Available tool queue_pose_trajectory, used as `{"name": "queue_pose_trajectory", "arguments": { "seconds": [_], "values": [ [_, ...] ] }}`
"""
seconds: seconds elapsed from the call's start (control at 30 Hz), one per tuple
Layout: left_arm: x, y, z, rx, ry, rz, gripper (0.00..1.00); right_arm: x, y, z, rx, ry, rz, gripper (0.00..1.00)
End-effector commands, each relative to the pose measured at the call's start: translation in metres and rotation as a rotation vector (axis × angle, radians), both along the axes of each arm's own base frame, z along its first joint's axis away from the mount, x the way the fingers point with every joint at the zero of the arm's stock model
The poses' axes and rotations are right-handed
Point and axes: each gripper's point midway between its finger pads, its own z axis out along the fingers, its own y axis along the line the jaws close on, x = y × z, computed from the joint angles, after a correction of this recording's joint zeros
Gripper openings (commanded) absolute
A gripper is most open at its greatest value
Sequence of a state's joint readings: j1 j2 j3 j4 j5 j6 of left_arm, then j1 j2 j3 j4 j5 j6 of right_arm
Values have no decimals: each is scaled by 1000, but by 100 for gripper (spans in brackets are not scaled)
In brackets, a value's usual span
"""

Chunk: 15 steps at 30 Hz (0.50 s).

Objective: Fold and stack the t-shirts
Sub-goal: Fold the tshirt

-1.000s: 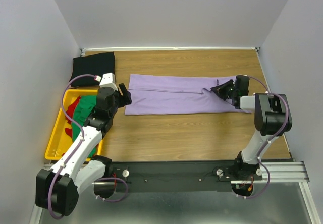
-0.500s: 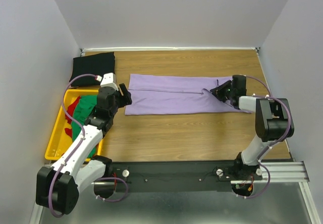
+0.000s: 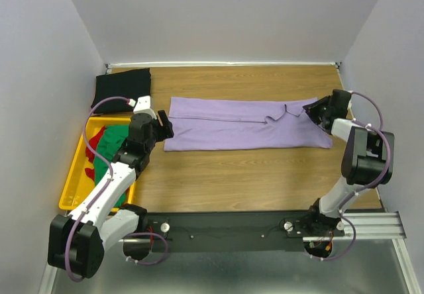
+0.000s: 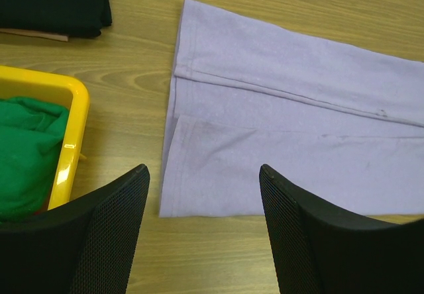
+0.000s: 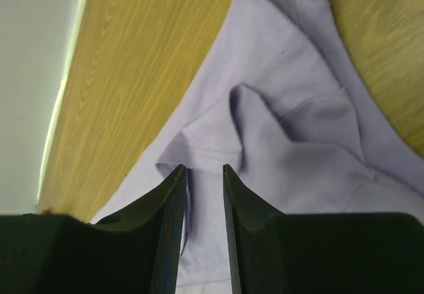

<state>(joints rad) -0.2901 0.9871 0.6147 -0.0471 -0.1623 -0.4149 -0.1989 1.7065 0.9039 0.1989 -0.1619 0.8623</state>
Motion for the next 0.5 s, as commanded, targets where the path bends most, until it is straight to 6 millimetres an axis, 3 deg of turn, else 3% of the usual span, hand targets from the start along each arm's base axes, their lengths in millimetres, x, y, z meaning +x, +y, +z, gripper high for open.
{"name": "queue_pose_trajectory", "arguments": {
  "seconds": [0.0,0.1,0.47],
  "values": [
    [5,-4,11,0,-29,-16,75,9,-1,-18,-12,43,36,36],
    [5,-4,10,2,-25,-20,75,15,2,-28,11,57,57,36],
    [6,-4,9,3,-22,-18,75,8,4,-58,46,109,40,35]
  ]
}}
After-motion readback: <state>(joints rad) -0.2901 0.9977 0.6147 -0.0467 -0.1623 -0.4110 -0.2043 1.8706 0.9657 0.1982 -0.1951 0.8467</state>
